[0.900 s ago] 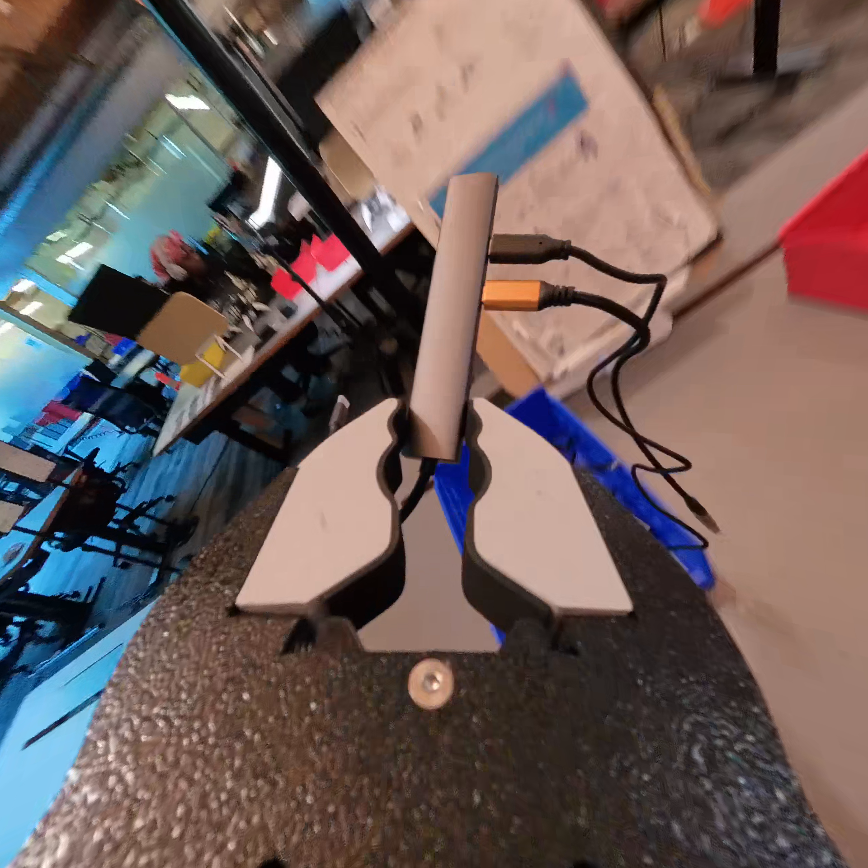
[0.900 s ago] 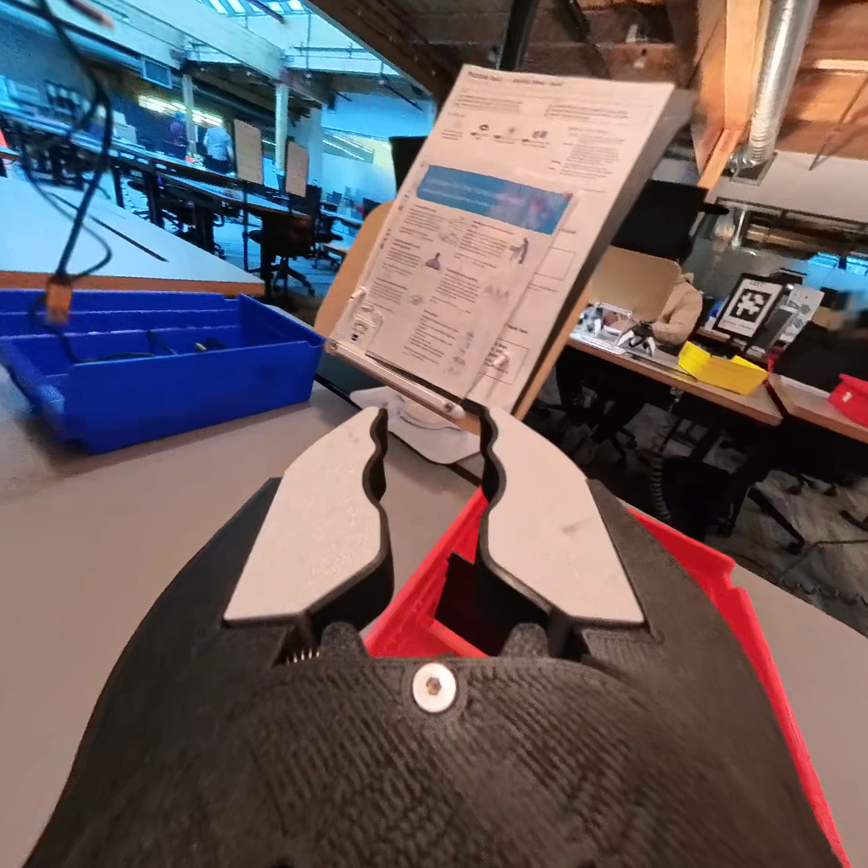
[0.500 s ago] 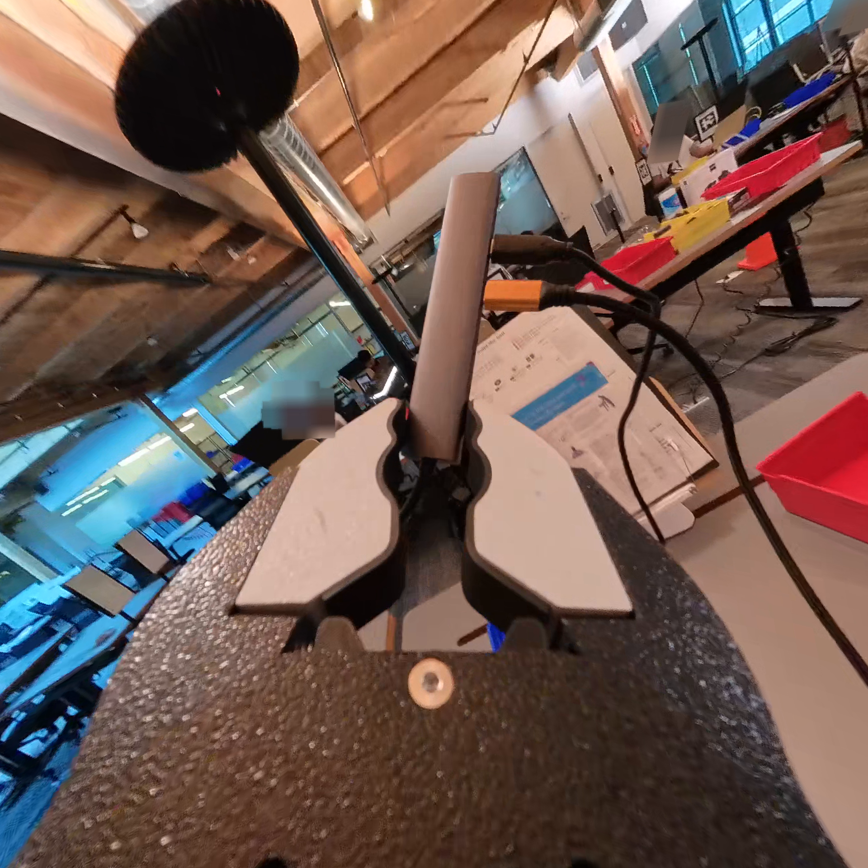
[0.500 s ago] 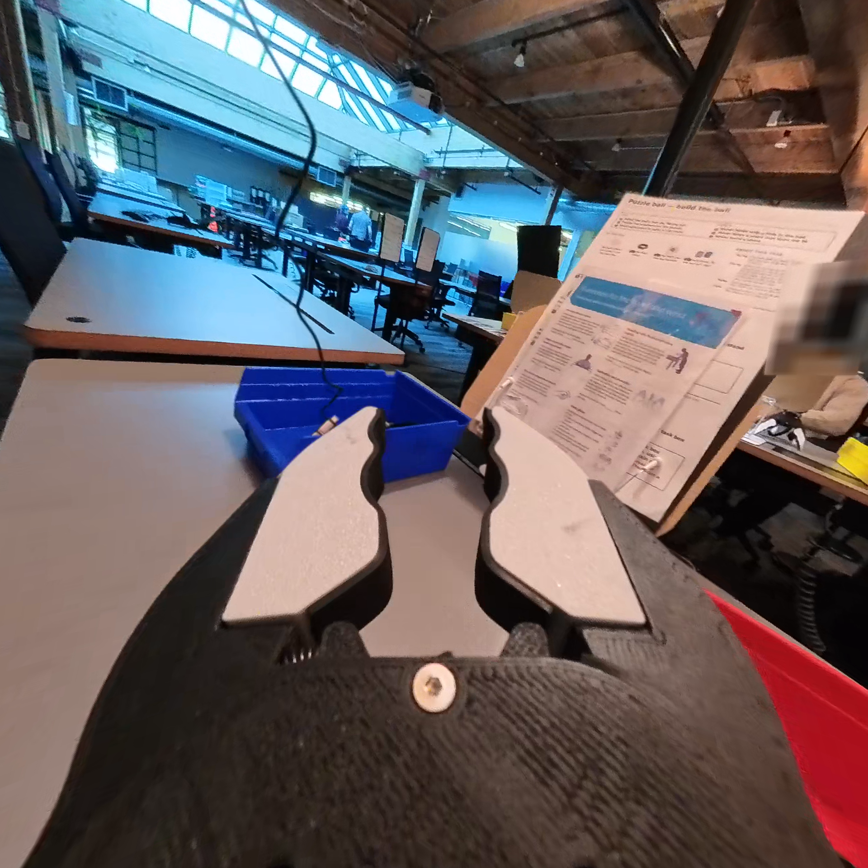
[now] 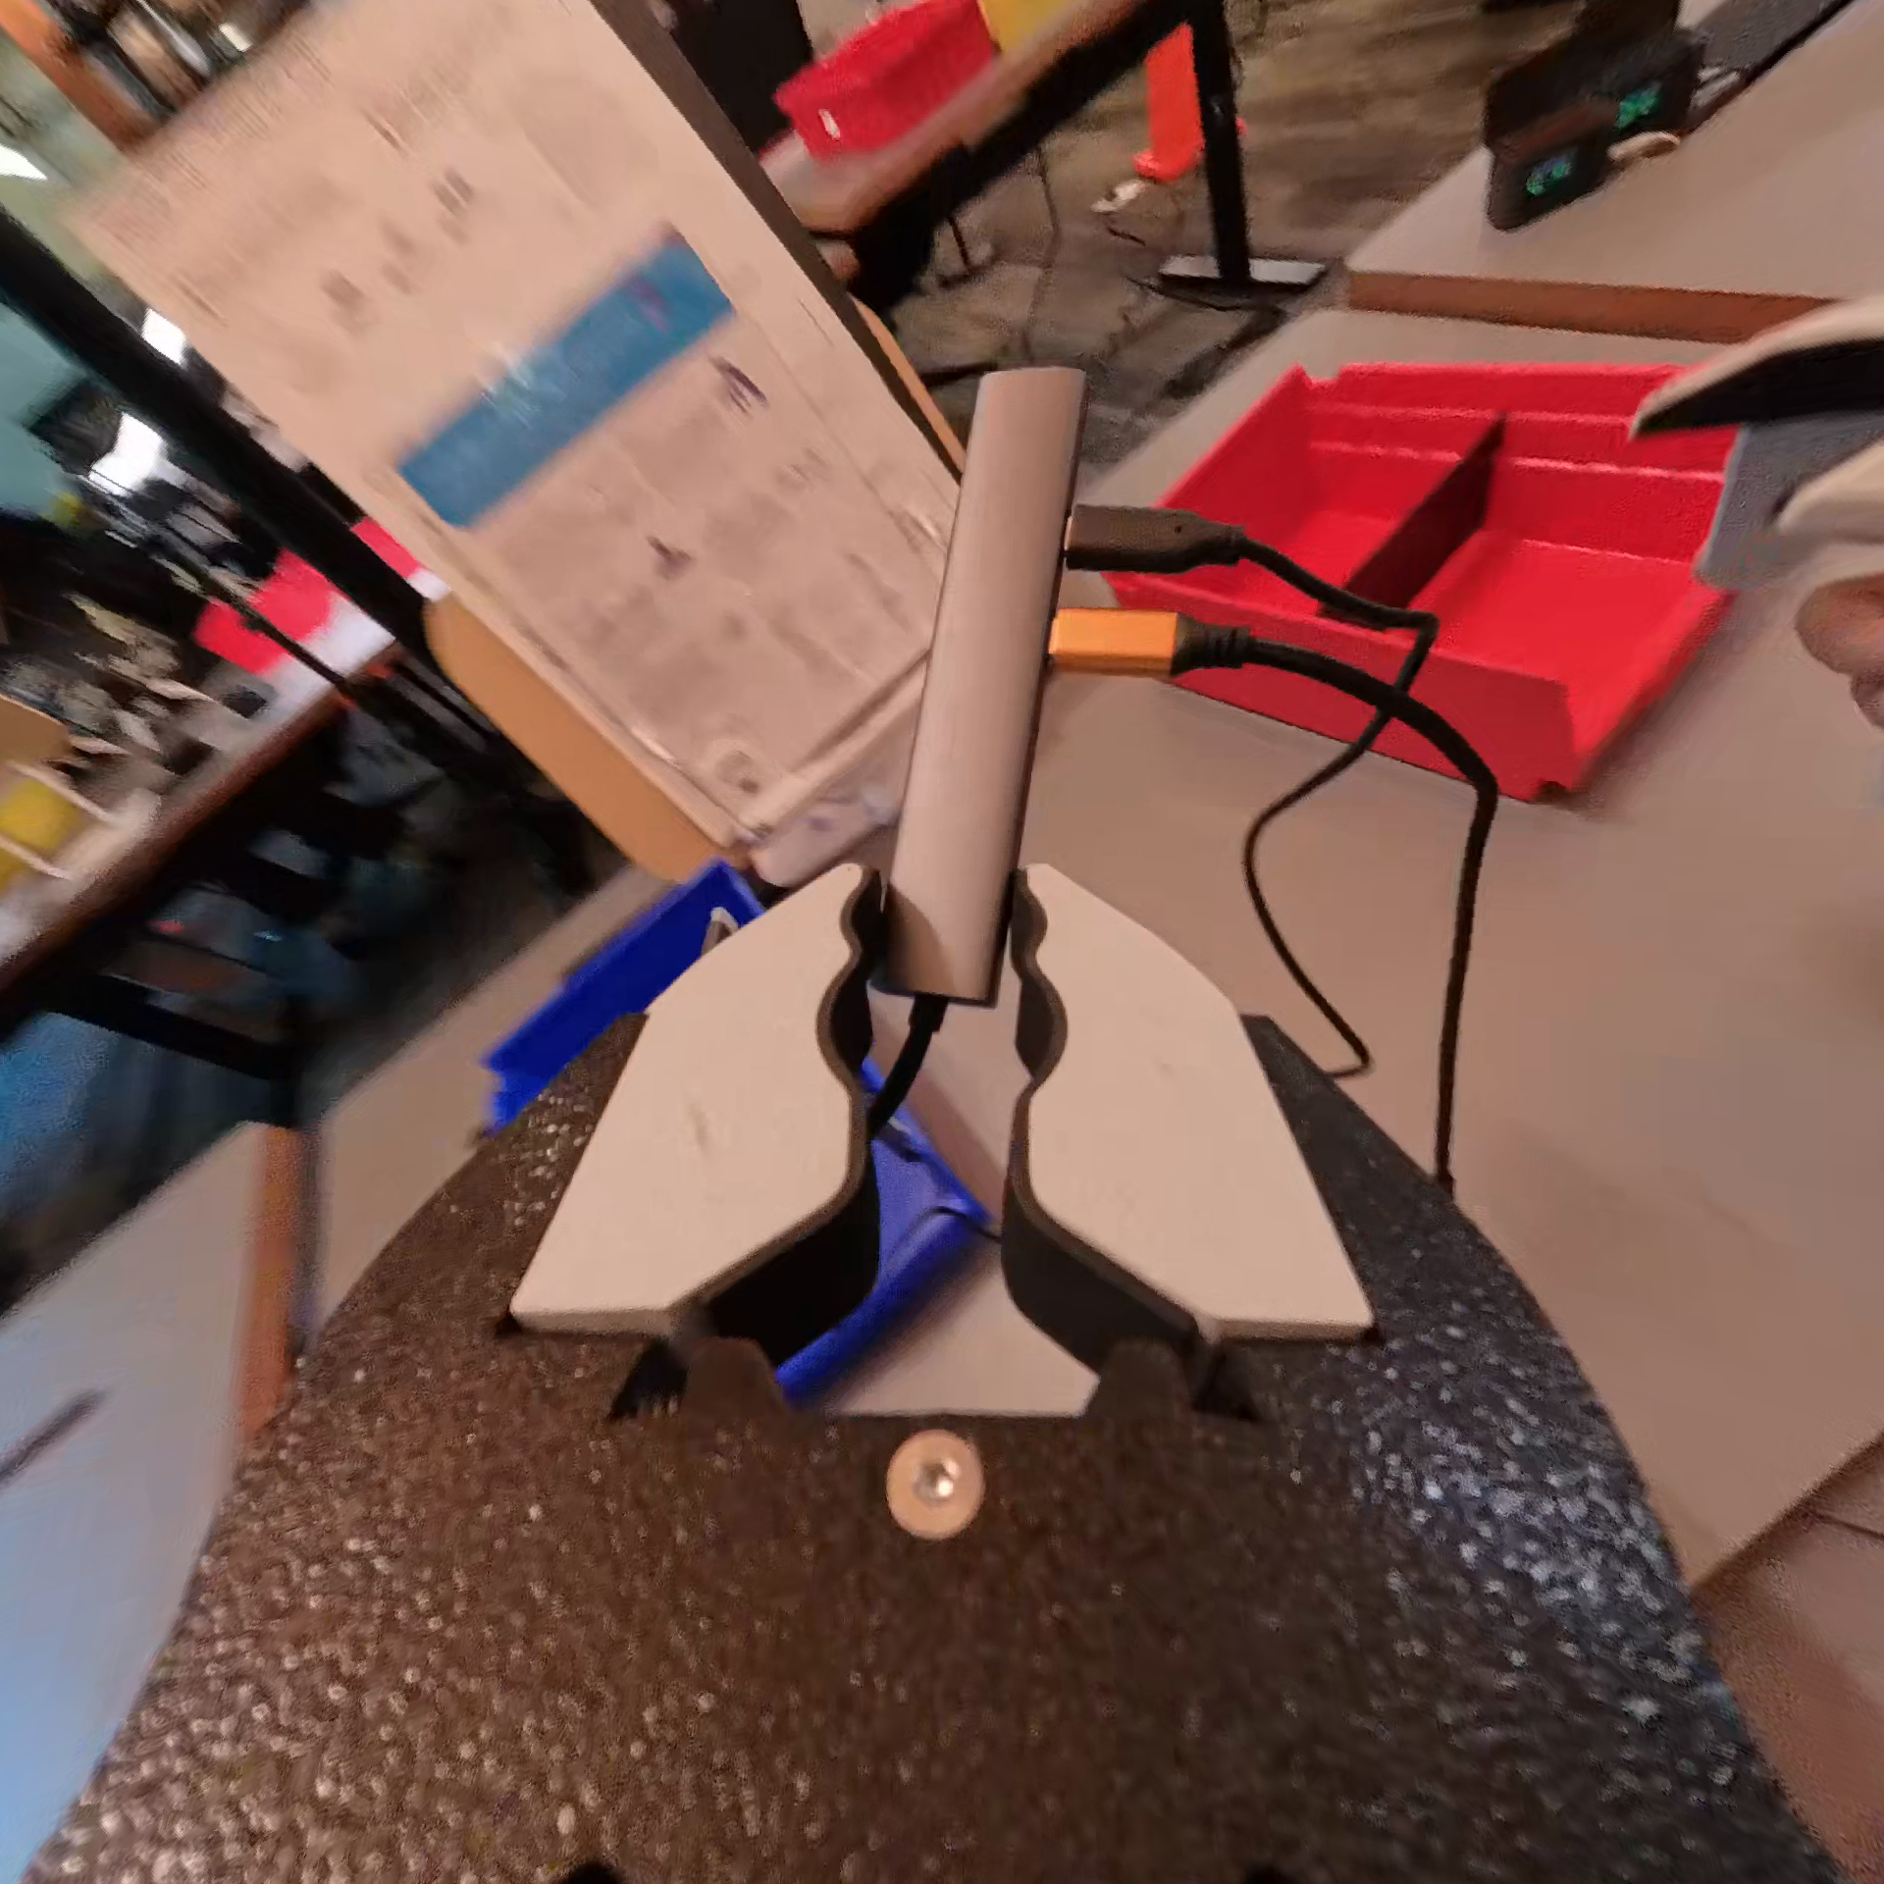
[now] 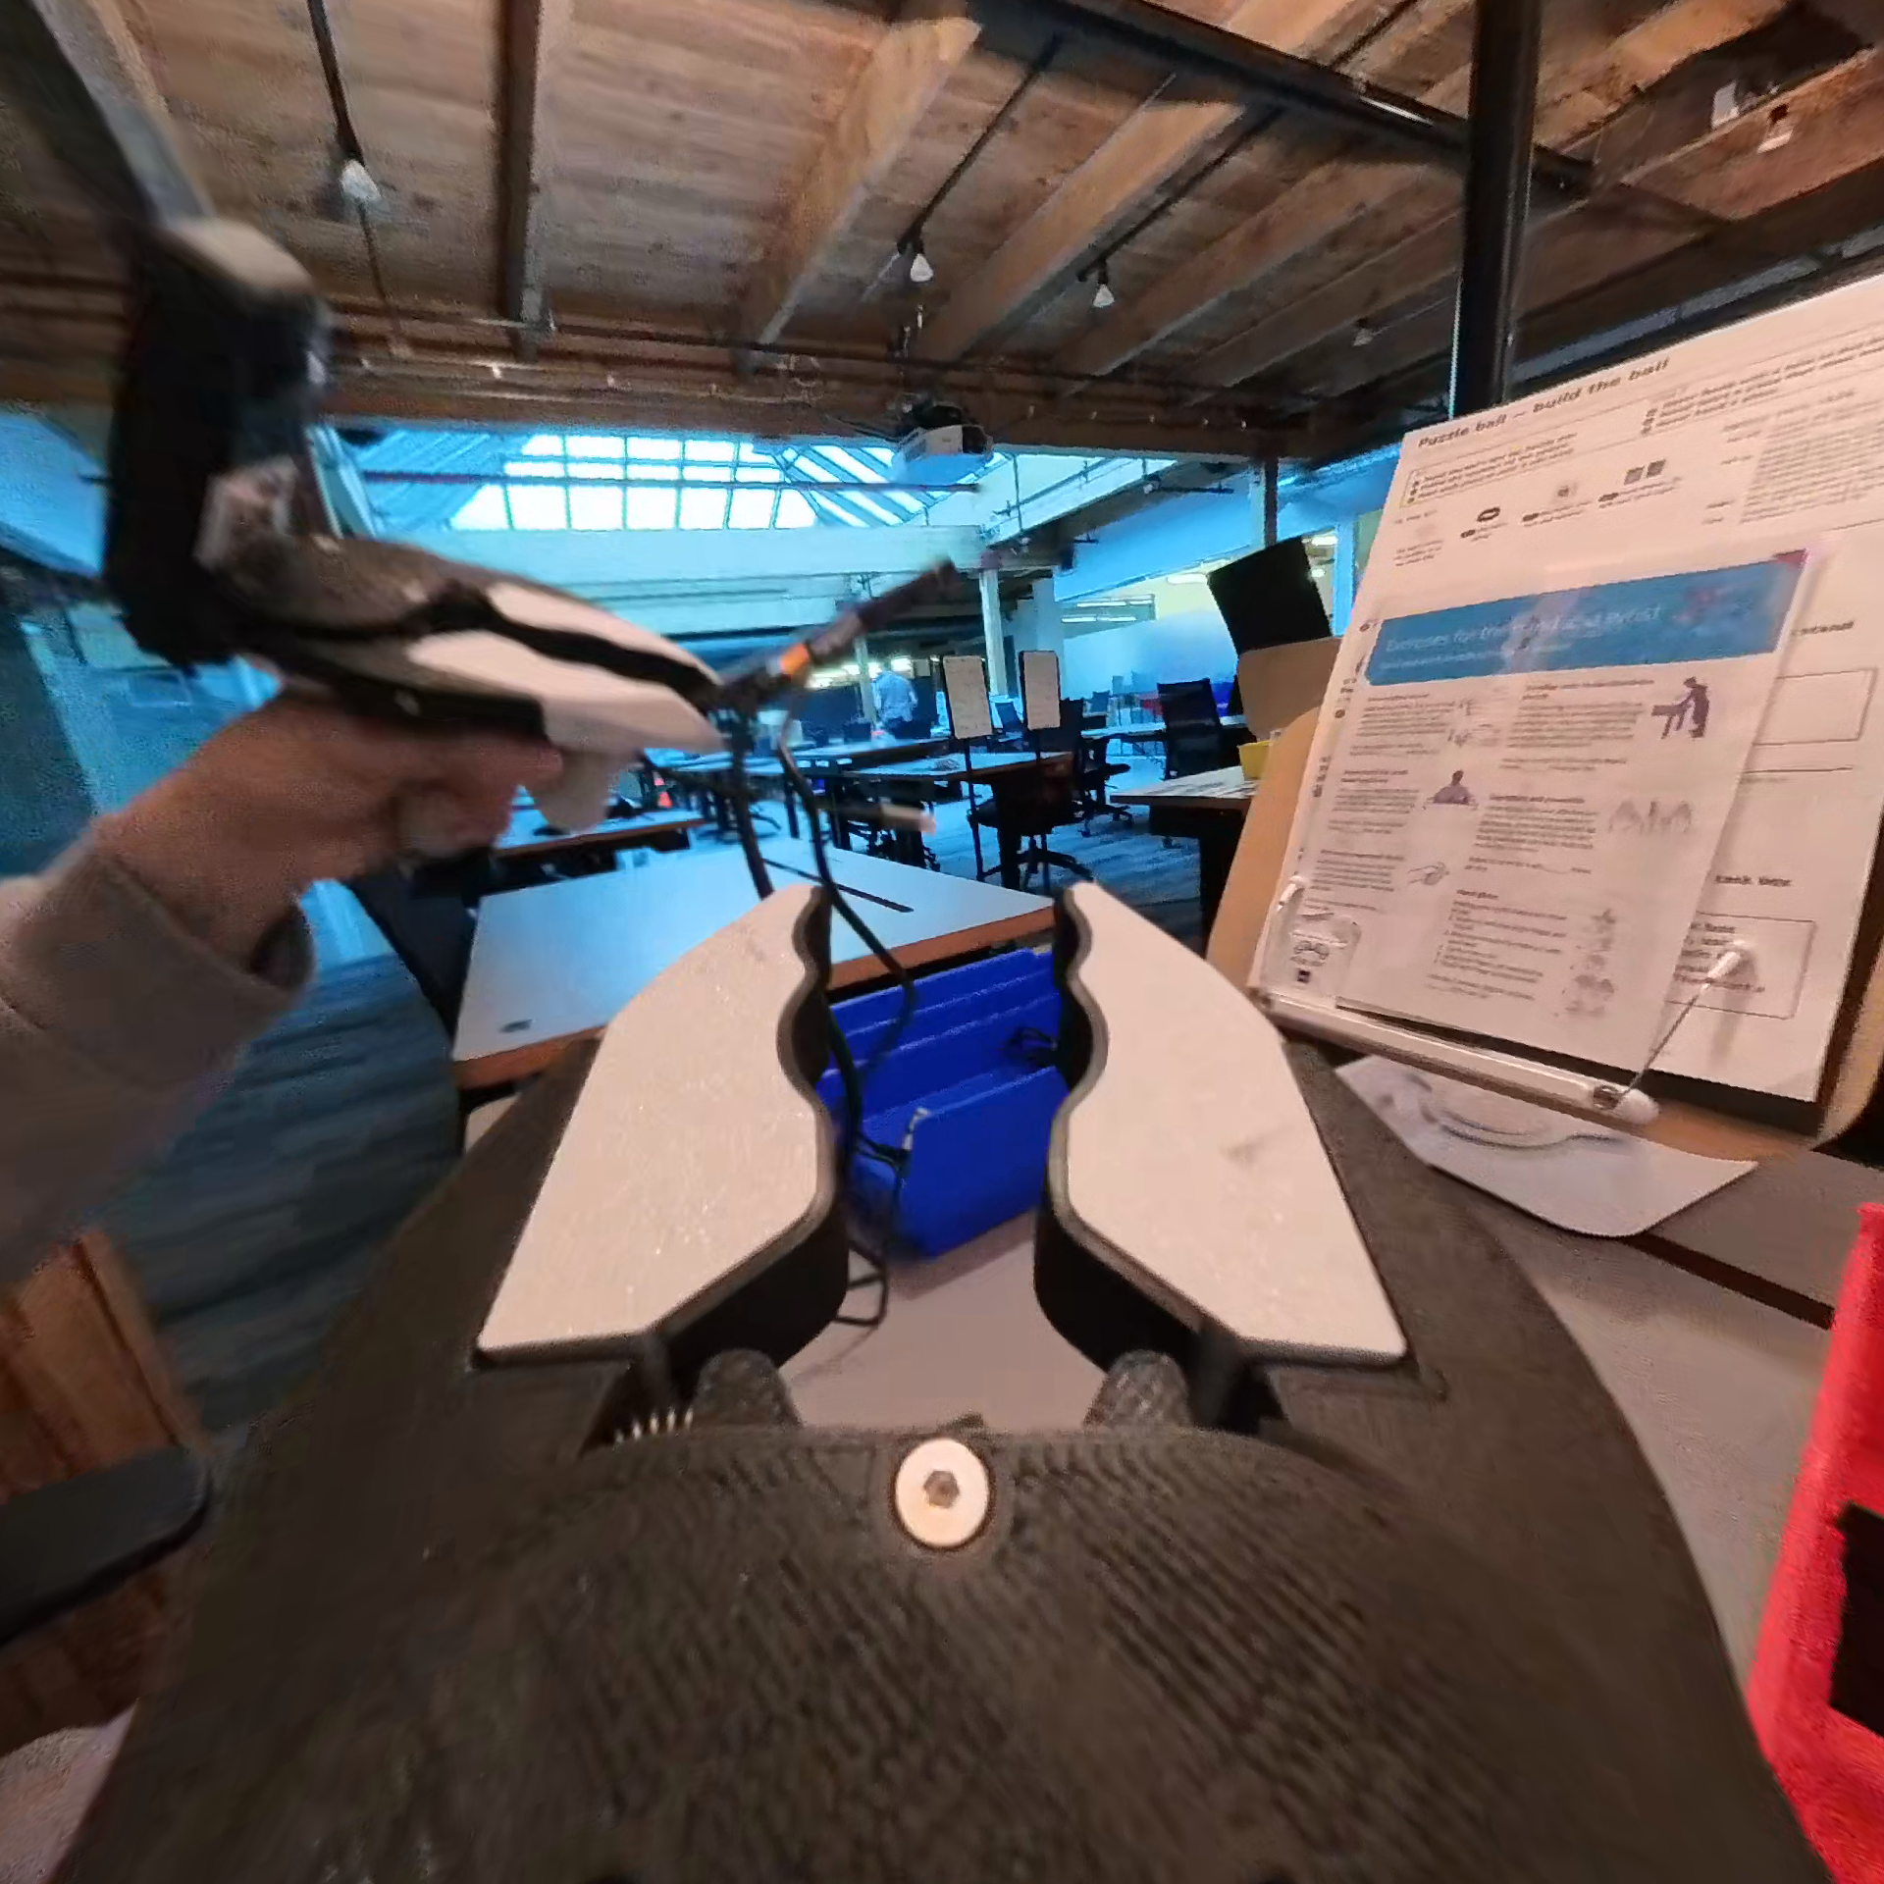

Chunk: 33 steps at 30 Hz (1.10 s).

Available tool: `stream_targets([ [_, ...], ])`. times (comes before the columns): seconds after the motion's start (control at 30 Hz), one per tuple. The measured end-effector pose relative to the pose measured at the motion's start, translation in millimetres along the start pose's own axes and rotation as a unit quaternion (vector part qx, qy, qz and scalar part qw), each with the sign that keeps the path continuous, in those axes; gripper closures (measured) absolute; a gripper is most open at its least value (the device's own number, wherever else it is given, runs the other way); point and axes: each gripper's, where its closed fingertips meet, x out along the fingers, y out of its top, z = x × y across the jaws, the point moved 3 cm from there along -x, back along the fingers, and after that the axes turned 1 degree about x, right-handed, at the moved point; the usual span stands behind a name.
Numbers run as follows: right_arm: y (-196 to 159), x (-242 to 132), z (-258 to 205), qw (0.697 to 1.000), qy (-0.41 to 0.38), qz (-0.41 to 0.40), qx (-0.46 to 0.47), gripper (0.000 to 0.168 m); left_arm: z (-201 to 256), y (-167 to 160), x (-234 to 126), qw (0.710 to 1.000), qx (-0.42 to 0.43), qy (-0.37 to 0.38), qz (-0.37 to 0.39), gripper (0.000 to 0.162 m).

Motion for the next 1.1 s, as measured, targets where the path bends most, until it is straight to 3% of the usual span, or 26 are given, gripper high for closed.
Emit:
stream_targets([
  [0.13, -11.0, 7.5, -8.8, 1.000, 0.000, -0.028, -0.004, 0.141, 49.1, -48.7, 39.2, 0.998, -0.054, -0.029, -0.012, 0.138],
  [0.3, -59.0, 31.5, -20.5, 0.990, 0.036, -0.120, 0.065, 0.131, 79.0, -81.7, 59.0, 0.997, -0.075, 0.019, -0.015, 0.138],
  [0.47, -76.0, 38.0, -8.2, 0.986, -0.009, -0.143, -0.090, 0.119, 84.2, -102.4, 56.4, 0.991, -0.132, 0.016, -0.011, 0.138],
  [0.53, -99.8, 39.4, -8.5, 0.977, 0.033, -0.200, -0.074, 0.109, 83.2, -109.1, 52.6, 0.987, -0.162, 0.001, -0.007, 0.138],
  [0.63, -114.5, 43.4, -12.5, 0.975, 0.088, -0.200, -0.027, 0.131, 83.4, -116.9, 45.4, 0.981, -0.192, -0.015, 0.001, 0.138],
  [0.73, -119.7, 46.5, -24.0, 0.973, 0.118, -0.191, -0.046, 0.154, 82.8, -127.8, 40.7, 0.982, -0.188, -0.003, -0.008, 0.138],
  [0.87, -122.3, 52.7, -17.3, 0.967, 0.024, -0.218, -0.130, 0.113, 81.3, -142.1, 39.5, 0.986, -0.162, 0.034, -0.031, 0.138],
  [0.97, -102.3, 51.1, -20.5, 0.971, -0.009, -0.195, -0.141, 0.113, 80.7, -150.9, 40.7, 0.988, -0.135, 0.061, -0.042, 0.138],
  [1.03, -97.8, 50.4, -17.5, 0.978, -0.012, -0.176, -0.110, 0.115, 91.4, -147.4, 41.5, 0.991, -0.126, 0.030, -0.016, 0.139],
  [1.1, -111.6, 50.4, -5.0, 0.982, -0.003, -0.185, -0.041, 0.103, 105.1, -140.4, 41.8, 0.994, -0.110, -0.009, 0.013, 0.138],
])
